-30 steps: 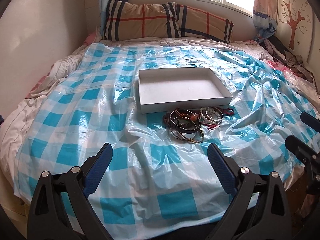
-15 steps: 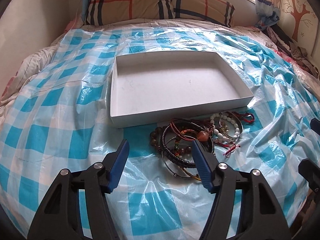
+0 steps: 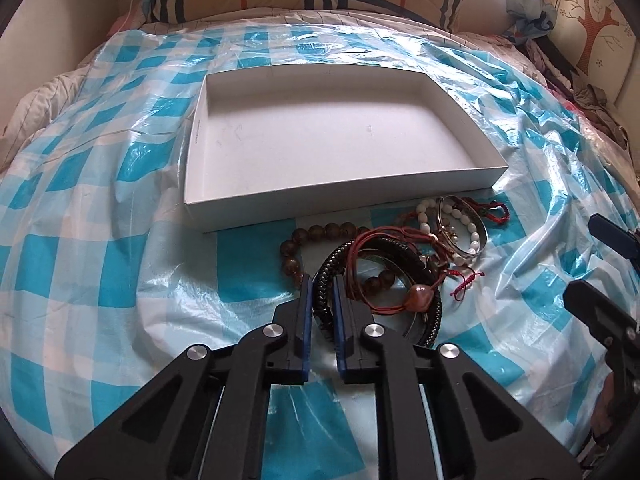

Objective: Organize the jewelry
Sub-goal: 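Close the left gripper on the black leather bracelet, then lift the black bracelet with the left gripper while the right gripper carries a red cord bracelet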

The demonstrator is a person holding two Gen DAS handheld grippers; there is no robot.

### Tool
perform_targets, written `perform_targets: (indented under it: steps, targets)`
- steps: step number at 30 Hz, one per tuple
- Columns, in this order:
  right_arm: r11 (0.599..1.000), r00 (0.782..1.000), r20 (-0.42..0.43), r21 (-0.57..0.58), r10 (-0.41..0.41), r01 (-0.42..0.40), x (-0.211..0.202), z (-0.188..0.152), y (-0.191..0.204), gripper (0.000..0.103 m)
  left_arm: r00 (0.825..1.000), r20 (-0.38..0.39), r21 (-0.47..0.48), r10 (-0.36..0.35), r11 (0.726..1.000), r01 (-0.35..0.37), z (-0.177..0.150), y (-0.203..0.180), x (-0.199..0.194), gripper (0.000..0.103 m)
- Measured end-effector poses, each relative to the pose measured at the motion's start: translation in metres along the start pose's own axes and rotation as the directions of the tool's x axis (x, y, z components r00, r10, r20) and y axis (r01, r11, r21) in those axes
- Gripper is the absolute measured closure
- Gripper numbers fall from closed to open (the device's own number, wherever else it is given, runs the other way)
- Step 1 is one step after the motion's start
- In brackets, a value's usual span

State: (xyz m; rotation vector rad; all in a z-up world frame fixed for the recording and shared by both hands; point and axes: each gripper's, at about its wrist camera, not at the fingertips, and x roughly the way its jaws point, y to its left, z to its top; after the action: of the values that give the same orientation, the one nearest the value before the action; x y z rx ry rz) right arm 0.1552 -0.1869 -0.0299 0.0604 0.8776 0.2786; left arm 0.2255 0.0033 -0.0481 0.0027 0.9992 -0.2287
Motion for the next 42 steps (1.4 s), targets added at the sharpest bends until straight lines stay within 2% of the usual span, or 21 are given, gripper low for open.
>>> perform_targets:
  steps: [3, 6, 14, 16, 17, 19, 21, 23, 25, 26, 30, 36, 38, 41, 42]
  targets:
    - [1.000, 1.000, -0.013, -0.008, 0.028, -0.028, 0.004, -0.002, 0.006, 0.007, 1.000, -0.011, -0.005, -0.015, 1.000, 0.014, -0.009, 0.007, -0.010, 0.095]
    - [0.996, 0.995, -0.037, -0.012, 0.093, -0.093, 0.011, -0.003, 0.014, 0.007, 1.000, -0.022, -0.007, -0.012, 1.000, 0.012, -0.018, 0.014, -0.014, 0.095]
    - [0.965, 0.964, -0.099, -0.068, 0.245, -0.253, 0.032, -0.003, 0.045, 0.008, 1.000, -0.027, -0.009, -0.008, 1.000, 0.008, -0.028, 0.022, -0.012, 0.095]
    - [0.954, 0.952, -0.129, -0.079, 0.278, -0.289, 0.041, -0.004, 0.050, 0.016, 1.000, -0.020, 0.001, -0.005, 1.000, 0.005, -0.028, 0.022, -0.012, 0.095]
    - [0.949, 0.943, -0.150, -0.072, 0.295, -0.308, 0.046, -0.005, 0.052, 0.026, 1.000, -0.020, 0.005, -0.004, 1.000, 0.004, -0.028, 0.022, -0.011, 0.095]
    - [0.939, 0.926, -0.187, -0.045, 0.328, -0.341, 0.058, -0.006, 0.053, 0.033, 1.000, -0.019, 0.008, -0.005, 1.000, 0.006, -0.028, 0.024, -0.010, 0.095]
    - [0.932, 0.911, -0.227, -0.030, 0.345, -0.361, 0.070, -0.007, 0.055, 0.048, 1.000, -0.018, 0.007, -0.007, 1.000, 0.007, -0.029, 0.024, -0.009, 0.095]
    - [0.920, 0.895, -0.245, -0.026, 0.373, -0.391, 0.073, -0.009, 0.057, 0.058, 1.000, -0.017, 0.007, -0.009, 1.000, 0.009, -0.029, 0.024, -0.009, 0.095]
    - [0.913, 0.891, -0.241, -0.041, 0.385, -0.406, 0.069, -0.008, 0.060, 0.069, 1.000, -0.014, 0.012, -0.005, 1.000, 0.005, -0.029, 0.024, -0.008, 0.095]
    - [0.911, 0.890, -0.235, -0.042, 0.390, -0.410, 0.067, -0.008, 0.061, 0.081, 1.000, -0.014, 0.013, -0.004, 1.000, 0.004, -0.029, 0.024, -0.008, 0.095]
    - [0.918, 0.904, -0.190, -0.028, 0.384, -0.396, 0.051, -0.005, 0.056, 0.097, 1.000, -0.016, 0.012, -0.001, 1.000, 0.001, -0.030, 0.025, -0.007, 0.095]
    - [0.931, 0.924, -0.117, 0.014, 0.365, -0.366, 0.019, -0.002, 0.034, 0.099, 1.000, -0.015, 0.014, 0.008, 1.000, -0.007, -0.030, 0.025, -0.011, 0.095]
    - [0.931, 0.924, -0.109, 0.034, 0.366, -0.364, 0.011, -0.003, 0.028, 0.099, 1.000, -0.015, 0.011, 0.004, 1.000, -0.004, -0.030, 0.025, -0.014, 0.095]
    - [0.913, 0.901, -0.150, 0.097, 0.406, -0.396, 0.016, -0.008, 0.020, 0.099, 1.000, -0.022, 0.015, 0.004, 1.000, -0.004, -0.032, 0.024, -0.016, 0.095]
    - [0.907, 0.891, -0.172, 0.121, 0.420, -0.404, 0.022, -0.010, 0.019, 0.091, 1.000, -0.024, 0.016, 0.005, 1.000, -0.005, -0.033, 0.024, -0.017, 0.095]
